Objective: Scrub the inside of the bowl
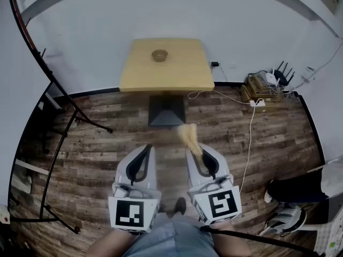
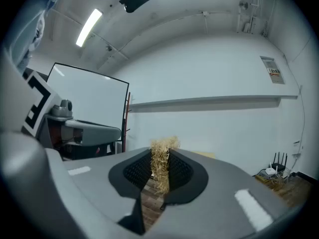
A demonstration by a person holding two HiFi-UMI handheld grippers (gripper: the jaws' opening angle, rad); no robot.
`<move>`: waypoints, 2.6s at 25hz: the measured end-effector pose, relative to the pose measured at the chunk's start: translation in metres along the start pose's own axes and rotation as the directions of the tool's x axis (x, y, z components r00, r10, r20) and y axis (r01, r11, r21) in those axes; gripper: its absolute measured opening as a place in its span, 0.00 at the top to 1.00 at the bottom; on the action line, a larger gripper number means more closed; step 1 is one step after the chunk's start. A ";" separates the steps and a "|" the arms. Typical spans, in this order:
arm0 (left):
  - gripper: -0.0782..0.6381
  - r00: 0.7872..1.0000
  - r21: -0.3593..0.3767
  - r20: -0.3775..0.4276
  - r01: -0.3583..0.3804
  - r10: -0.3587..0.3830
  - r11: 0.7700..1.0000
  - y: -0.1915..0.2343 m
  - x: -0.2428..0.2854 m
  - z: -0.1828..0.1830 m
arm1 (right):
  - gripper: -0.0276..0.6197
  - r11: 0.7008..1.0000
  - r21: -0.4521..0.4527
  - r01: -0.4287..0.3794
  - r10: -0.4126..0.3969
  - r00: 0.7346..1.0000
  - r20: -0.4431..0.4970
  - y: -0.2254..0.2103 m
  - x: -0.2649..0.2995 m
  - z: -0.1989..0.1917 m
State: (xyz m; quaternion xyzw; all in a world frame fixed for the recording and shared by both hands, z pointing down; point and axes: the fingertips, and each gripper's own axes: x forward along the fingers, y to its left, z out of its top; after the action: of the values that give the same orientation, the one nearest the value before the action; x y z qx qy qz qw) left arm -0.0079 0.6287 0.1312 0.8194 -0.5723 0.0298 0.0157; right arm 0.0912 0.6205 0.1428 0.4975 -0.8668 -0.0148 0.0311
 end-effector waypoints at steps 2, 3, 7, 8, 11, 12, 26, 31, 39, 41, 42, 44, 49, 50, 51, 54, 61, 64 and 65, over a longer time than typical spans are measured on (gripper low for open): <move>0.86 1.000 -0.004 0.001 0.001 -0.001 1.000 -0.006 0.003 0.000 | 0.86 1.000 0.004 0.001 -0.001 1.000 -0.004 -0.005 -0.004 -0.001; 0.86 1.000 -0.005 0.000 0.003 -0.003 1.000 -0.009 0.004 -0.001 | 0.86 1.000 0.006 0.001 -0.001 1.000 -0.008 -0.007 -0.005 -0.002; 0.86 1.000 0.008 -0.012 0.019 -0.019 1.000 -0.017 0.012 -0.006 | 0.86 1.000 0.006 0.002 -0.002 1.000 -0.009 -0.019 -0.009 -0.005; 0.86 1.000 -0.002 -0.010 0.022 -0.022 1.000 -0.020 0.016 -0.005 | 0.86 1.000 0.006 0.001 -0.001 1.000 -0.009 -0.023 -0.010 -0.006; 0.86 1.000 -0.023 -0.008 0.018 -0.018 1.000 -0.028 0.026 -0.004 | 0.86 1.000 0.018 -0.005 0.005 1.000 0.000 -0.036 -0.011 -0.006; 0.86 1.000 -0.021 -0.006 0.015 -0.015 1.000 -0.030 0.030 -0.003 | 0.86 1.000 0.026 -0.010 0.010 1.000 0.008 -0.041 -0.010 -0.005; 0.86 0.999 -0.011 -0.027 -0.045 0.045 0.999 -0.036 0.062 -0.007 | 0.85 0.993 0.074 -0.087 0.086 0.996 0.018 -0.072 0.016 -0.014; 0.86 0.996 -0.044 -0.061 -0.065 0.062 0.997 -0.014 0.078 -0.023 | 0.85 0.991 0.090 -0.102 0.105 0.994 -0.028 -0.071 0.044 -0.031; 0.86 0.994 -0.053 -0.087 -0.067 0.062 0.996 0.046 0.135 -0.034 | 0.85 0.991 0.098 -0.094 0.103 0.991 -0.083 -0.076 0.122 -0.045; 0.86 0.995 -0.051 -0.079 -0.065 0.061 0.997 0.064 0.150 -0.029 | 0.85 0.991 0.095 -0.091 0.099 0.991 -0.088 -0.076 0.143 -0.043; 0.86 0.995 -0.053 -0.077 -0.064 0.060 0.997 0.073 0.158 -0.027 | 0.85 0.992 0.092 -0.089 0.098 0.991 -0.091 -0.076 0.154 -0.042; 0.86 0.996 -0.056 -0.072 -0.060 0.056 0.997 0.090 0.171 -0.024 | 0.85 0.992 0.086 -0.087 0.095 0.991 -0.093 -0.076 0.173 -0.038; 0.86 0.998 -0.053 -0.046 -0.045 0.043 0.998 0.122 0.197 -0.015 | 0.85 0.995 0.067 -0.079 0.084 0.994 -0.074 -0.077 0.217 -0.024; 0.86 0.998 -0.056 -0.040 -0.044 0.042 0.997 0.128 0.201 -0.014 | 0.85 0.995 0.061 -0.079 0.083 0.994 -0.069 -0.076 0.224 -0.021; 0.86 0.999 -0.064 -0.032 -0.044 0.042 0.997 0.135 0.205 -0.010 | 0.85 0.995 0.057 -0.078 0.082 0.995 -0.063 -0.075 0.232 -0.018; 0.86 0.999 -0.090 -0.003 -0.039 0.039 0.995 0.153 0.218 0.000 | 0.85 0.996 0.042 -0.075 0.077 0.996 -0.047 -0.070 0.252 -0.009; 0.86 1.000 -0.105 -0.002 -0.010 0.010 0.994 0.171 0.247 -0.002 | 0.85 0.998 0.028 -0.048 0.049 0.998 -0.048 -0.078 0.282 -0.005; 0.86 1.000 -0.089 -0.017 0.001 -0.003 0.996 0.175 0.260 -0.008 | 0.85 0.999 0.040 -0.033 0.035 0.998 -0.054 -0.086 0.291 -0.009; 0.86 1.000 -0.076 -0.023 0.007 -0.008 0.997 0.176 0.264 -0.010 | 0.85 0.998 0.049 -0.027 0.029 0.998 -0.058 -0.089 0.293 -0.011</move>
State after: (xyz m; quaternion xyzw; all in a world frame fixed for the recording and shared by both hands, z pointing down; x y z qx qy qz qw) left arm -0.0828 0.3216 0.1576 0.8199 -0.5697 0.0174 0.0535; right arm 0.0213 0.3228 0.1603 0.4861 -0.8725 0.0212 0.0447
